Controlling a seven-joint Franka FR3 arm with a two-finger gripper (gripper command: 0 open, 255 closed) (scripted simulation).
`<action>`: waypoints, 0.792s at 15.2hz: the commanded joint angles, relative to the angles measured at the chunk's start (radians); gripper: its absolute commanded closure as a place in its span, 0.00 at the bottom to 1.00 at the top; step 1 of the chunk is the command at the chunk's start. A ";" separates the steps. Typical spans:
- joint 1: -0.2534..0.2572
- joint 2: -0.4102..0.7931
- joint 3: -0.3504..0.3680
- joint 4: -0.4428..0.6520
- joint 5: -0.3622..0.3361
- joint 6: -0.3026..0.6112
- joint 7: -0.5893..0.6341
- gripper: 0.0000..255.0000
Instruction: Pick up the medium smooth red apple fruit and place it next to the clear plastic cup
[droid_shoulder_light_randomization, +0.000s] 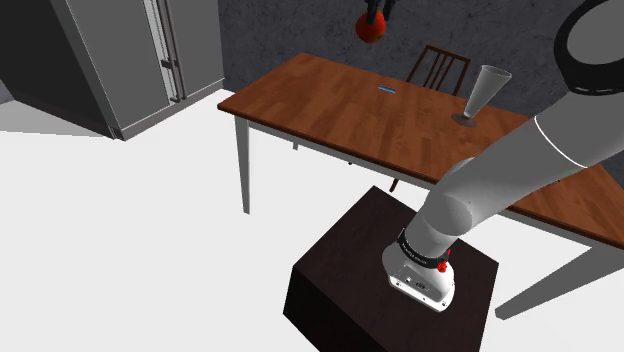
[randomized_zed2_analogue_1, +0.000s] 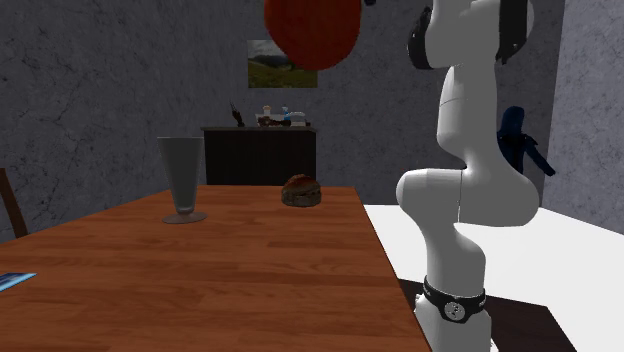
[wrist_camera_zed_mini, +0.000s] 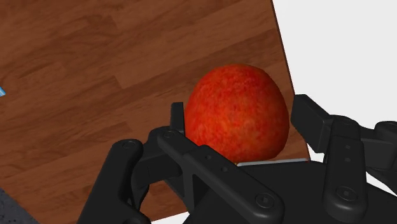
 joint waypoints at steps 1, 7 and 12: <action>-0.016 -0.034 -0.031 -0.025 -0.014 -0.004 -0.049 1.00; -0.058 -0.124 -0.114 -0.089 -0.064 -0.012 -0.175 1.00; -0.089 -0.174 -0.193 -0.110 -0.110 -0.021 -0.287 1.00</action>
